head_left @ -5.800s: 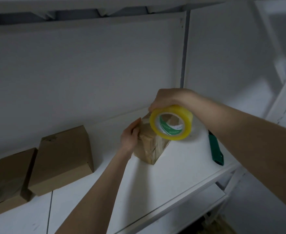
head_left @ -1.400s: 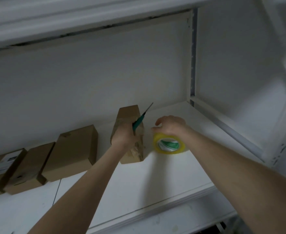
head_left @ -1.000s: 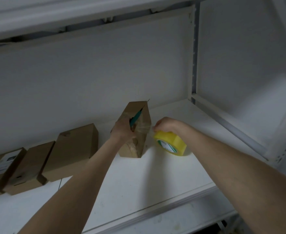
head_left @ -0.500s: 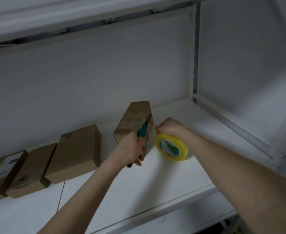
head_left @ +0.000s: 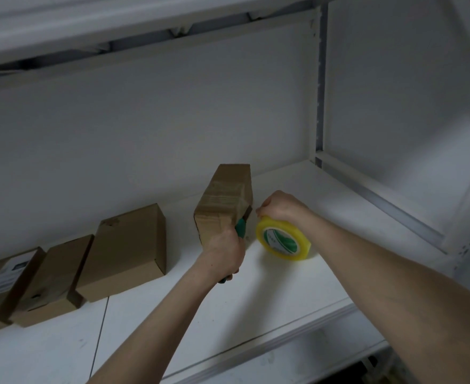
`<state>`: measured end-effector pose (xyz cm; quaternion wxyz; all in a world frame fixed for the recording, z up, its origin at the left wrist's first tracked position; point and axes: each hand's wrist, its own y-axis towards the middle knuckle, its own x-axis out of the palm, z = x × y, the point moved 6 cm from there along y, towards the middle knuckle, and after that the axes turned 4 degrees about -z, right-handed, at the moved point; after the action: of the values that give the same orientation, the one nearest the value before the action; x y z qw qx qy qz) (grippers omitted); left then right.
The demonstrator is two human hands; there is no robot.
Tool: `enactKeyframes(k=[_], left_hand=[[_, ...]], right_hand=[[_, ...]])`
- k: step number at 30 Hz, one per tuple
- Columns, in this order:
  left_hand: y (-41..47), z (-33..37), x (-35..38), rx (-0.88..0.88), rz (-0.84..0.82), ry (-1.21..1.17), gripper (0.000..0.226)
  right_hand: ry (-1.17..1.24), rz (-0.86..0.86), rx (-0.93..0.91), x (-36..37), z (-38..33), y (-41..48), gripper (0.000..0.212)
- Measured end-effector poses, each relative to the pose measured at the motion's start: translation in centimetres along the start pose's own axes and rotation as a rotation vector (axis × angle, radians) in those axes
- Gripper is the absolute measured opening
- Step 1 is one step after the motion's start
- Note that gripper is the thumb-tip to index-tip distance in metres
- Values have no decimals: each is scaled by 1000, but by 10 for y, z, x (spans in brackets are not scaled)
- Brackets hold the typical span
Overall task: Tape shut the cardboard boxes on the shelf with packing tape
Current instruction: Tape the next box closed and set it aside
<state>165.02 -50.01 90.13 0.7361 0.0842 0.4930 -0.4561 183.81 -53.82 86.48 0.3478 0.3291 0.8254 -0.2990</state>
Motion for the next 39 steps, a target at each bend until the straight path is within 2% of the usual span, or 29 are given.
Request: enactKeyframes(k=[13, 17, 20, 23, 26, 30, 33, 35, 37, 39], left_hand=[[6, 5, -2, 21, -78, 26, 19], [11, -14, 7, -115, -207, -74, 14], [12, -37, 17, -189, -164, -32, 26], [19, -37, 23, -140, -97, 50, 41], [28, -24, 28, -52, -86, 136, 42], [42, -14, 43, 61, -54, 236, 46], [60, -12, 64, 100, -67, 286, 56], [65, -13, 81, 109, -126, 352, 61], [69, -11, 86, 147, -106, 420, 57], [71, 1, 74, 223, 29, 441, 46]], right_hand=[[-47, 8, 0, 2, -2, 0, 37], [-40, 6, -16, 1, -2, -2, 41], [2, 21, -20, -2, 3, -2, 47], [27, 15, -34, -2, 4, -1, 47], [99, 15, -34, -5, 9, -5, 45], [281, 77, -108, -22, 25, -12, 16], [444, 135, -150, -36, 39, -19, 7], [555, 167, -186, -45, 48, -27, 9], [618, 185, -235, -52, 54, -36, 7], [646, 209, -273, -58, 58, -44, 3]])
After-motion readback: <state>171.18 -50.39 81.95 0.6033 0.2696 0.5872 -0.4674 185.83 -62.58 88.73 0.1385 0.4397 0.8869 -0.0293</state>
